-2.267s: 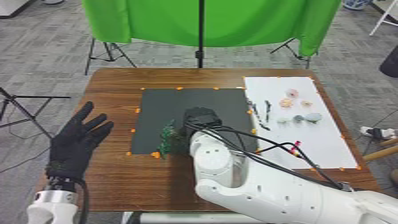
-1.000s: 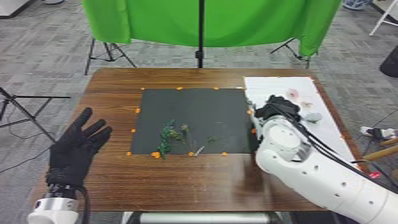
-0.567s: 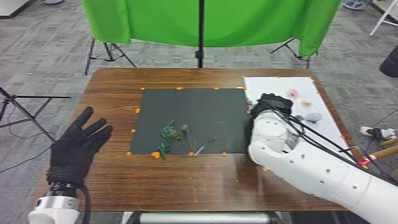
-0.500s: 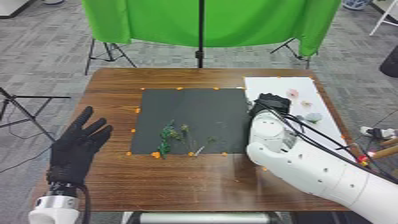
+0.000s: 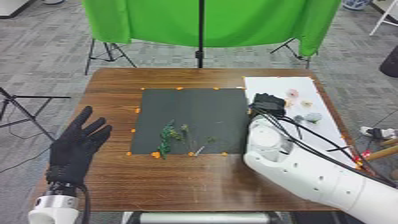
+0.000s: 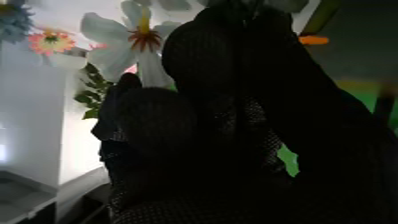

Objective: Arrange flowers

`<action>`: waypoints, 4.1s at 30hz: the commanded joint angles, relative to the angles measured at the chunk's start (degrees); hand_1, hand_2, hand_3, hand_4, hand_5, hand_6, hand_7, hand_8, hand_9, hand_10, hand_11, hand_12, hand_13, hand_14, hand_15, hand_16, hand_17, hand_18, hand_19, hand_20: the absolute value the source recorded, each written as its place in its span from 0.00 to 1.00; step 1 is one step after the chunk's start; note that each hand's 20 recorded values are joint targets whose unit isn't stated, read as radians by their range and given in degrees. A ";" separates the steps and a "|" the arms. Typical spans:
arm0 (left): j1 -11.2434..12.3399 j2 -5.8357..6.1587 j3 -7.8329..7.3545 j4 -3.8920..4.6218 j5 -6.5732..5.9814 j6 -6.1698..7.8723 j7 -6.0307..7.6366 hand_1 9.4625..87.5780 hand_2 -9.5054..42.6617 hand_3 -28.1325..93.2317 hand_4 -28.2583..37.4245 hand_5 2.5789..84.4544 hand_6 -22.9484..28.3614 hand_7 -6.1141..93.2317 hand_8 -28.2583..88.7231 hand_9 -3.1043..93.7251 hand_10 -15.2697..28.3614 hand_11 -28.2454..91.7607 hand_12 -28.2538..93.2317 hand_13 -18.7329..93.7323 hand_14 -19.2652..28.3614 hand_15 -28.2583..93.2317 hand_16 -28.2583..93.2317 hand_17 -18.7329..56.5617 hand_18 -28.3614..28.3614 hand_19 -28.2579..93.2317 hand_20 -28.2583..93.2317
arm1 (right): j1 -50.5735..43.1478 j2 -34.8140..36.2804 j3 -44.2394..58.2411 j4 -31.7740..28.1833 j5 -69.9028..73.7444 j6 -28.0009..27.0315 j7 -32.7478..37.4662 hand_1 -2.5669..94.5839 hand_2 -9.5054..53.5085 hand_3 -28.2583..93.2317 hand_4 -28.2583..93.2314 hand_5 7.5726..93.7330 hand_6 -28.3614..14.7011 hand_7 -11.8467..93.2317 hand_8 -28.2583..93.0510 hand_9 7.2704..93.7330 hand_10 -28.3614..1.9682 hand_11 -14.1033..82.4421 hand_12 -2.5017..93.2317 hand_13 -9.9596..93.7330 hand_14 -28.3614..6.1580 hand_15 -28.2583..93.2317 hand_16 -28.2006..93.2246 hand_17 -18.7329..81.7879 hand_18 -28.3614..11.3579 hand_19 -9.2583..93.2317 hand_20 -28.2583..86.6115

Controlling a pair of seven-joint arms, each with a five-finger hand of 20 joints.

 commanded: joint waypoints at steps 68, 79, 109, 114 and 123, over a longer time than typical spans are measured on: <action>2.72 0.78 -0.37 -0.30 -0.30 0.28 1.03 0.21 0.28 0.90 0.11 0.37 0.59 0.16 0.16 0.37 0.84 0.39 0.31 0.36 1.00 0.61 0.14 0.10 1.00 0.71 0.16 | -14.74 -2.28 9.77 -21.24 -3.10 -4.68 -2.03 0.44 0.00 0.76 0.00 0.78 0.54 0.33 0.14 0.75 0.39 0.70 0.25 0.77 0.44 0.88 0.39 0.49 0.00 0.99 0.57; 2.52 1.71 -0.30 0.08 -1.22 1.11 2.49 0.21 0.28 0.90 0.10 0.38 0.59 0.16 0.16 0.37 0.82 0.40 0.30 0.36 1.00 0.61 0.14 0.10 1.00 0.71 0.15 | -13.04 9.63 13.96 -21.85 1.19 11.91 -20.52 0.41 0.00 0.81 0.01 0.68 0.53 0.30 0.13 0.67 0.36 0.64 0.21 0.69 0.39 0.84 0.36 0.42 0.02 0.87 0.54; 0.77 1.41 1.38 0.94 -0.98 0.39 2.74 0.21 0.28 0.90 0.09 0.37 0.58 0.17 0.15 0.37 0.81 0.40 0.30 0.37 1.00 0.60 0.14 0.10 1.00 0.71 0.16 | -6.49 22.64 4.26 -11.71 4.43 12.47 -25.70 0.36 0.00 0.87 0.00 0.49 0.65 0.30 0.11 0.52 0.41 0.45 0.18 0.56 0.43 0.77 0.31 0.34 0.00 0.73 0.50; 0.54 1.50 1.59 1.04 -1.00 0.39 2.83 0.20 0.29 0.90 0.09 0.37 0.58 0.17 0.15 0.37 0.81 0.40 0.30 0.37 1.00 0.61 0.15 0.11 1.00 0.70 0.16 | -0.49 21.40 -4.17 -8.69 0.18 15.24 -24.02 0.39 0.00 0.86 0.00 0.55 0.74 0.32 0.10 0.58 0.47 0.47 0.18 0.60 0.47 0.77 0.32 0.35 0.00 0.74 0.51; 1.15 2.03 1.19 0.73 -1.48 0.67 3.15 0.20 0.29 0.91 0.09 0.37 0.58 0.17 0.15 0.37 0.81 0.40 0.30 0.37 0.99 0.61 0.15 0.11 1.00 0.70 0.17 | 1.34 22.34 -7.99 -7.69 -4.25 17.78 -24.19 0.61 0.00 0.72 0.00 0.89 0.79 0.31 0.22 0.92 0.73 0.38 0.39 0.75 0.66 0.78 0.42 0.40 0.10 0.79 0.58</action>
